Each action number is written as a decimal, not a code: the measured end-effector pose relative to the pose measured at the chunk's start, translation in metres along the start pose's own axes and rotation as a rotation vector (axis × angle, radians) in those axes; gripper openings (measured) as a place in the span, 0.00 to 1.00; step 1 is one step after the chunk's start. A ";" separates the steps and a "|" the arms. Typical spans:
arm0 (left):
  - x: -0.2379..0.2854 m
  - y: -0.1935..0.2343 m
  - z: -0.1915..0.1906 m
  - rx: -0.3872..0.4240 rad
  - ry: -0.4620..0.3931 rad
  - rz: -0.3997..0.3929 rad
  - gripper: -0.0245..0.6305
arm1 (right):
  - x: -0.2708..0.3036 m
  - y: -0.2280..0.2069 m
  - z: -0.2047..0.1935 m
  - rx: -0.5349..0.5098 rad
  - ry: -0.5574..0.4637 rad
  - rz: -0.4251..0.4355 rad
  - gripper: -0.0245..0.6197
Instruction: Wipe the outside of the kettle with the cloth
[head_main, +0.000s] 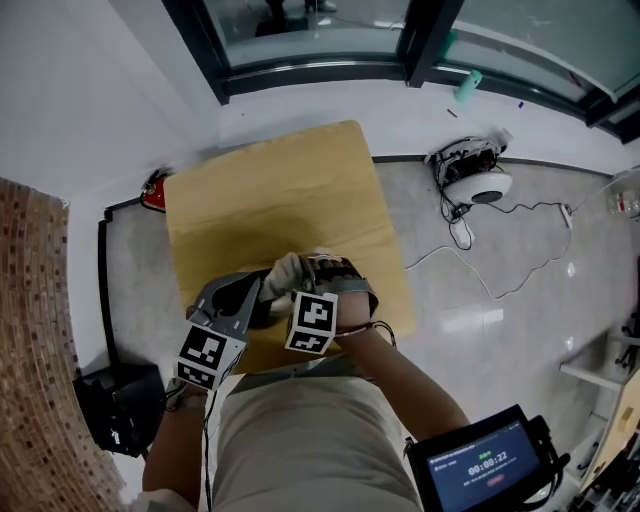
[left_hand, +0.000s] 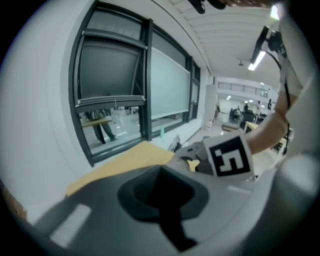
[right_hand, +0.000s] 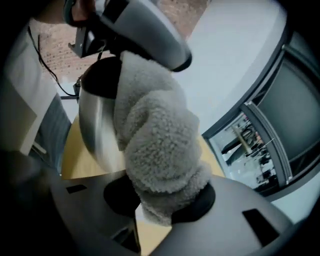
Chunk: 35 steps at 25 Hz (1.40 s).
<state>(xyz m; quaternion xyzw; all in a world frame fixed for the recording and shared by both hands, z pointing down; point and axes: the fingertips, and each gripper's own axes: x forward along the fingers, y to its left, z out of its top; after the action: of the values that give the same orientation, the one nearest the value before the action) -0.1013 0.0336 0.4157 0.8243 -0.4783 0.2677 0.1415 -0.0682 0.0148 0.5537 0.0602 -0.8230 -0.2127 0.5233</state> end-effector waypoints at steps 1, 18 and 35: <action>-0.001 0.001 0.000 -0.003 0.001 0.003 0.03 | 0.006 -0.004 0.002 -0.008 -0.022 -0.034 0.25; -0.007 0.002 0.004 -0.015 -0.022 0.020 0.03 | -0.008 0.013 0.008 -0.007 -0.134 -0.199 0.25; -0.015 0.004 0.001 -0.043 -0.049 -0.008 0.03 | 0.070 0.026 -0.016 -0.300 -0.050 0.013 0.25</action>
<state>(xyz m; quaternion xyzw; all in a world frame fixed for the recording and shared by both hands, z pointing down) -0.1101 0.0419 0.4063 0.8295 -0.4838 0.2365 0.1484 -0.0821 0.0109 0.6291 -0.0295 -0.7951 -0.3316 0.5069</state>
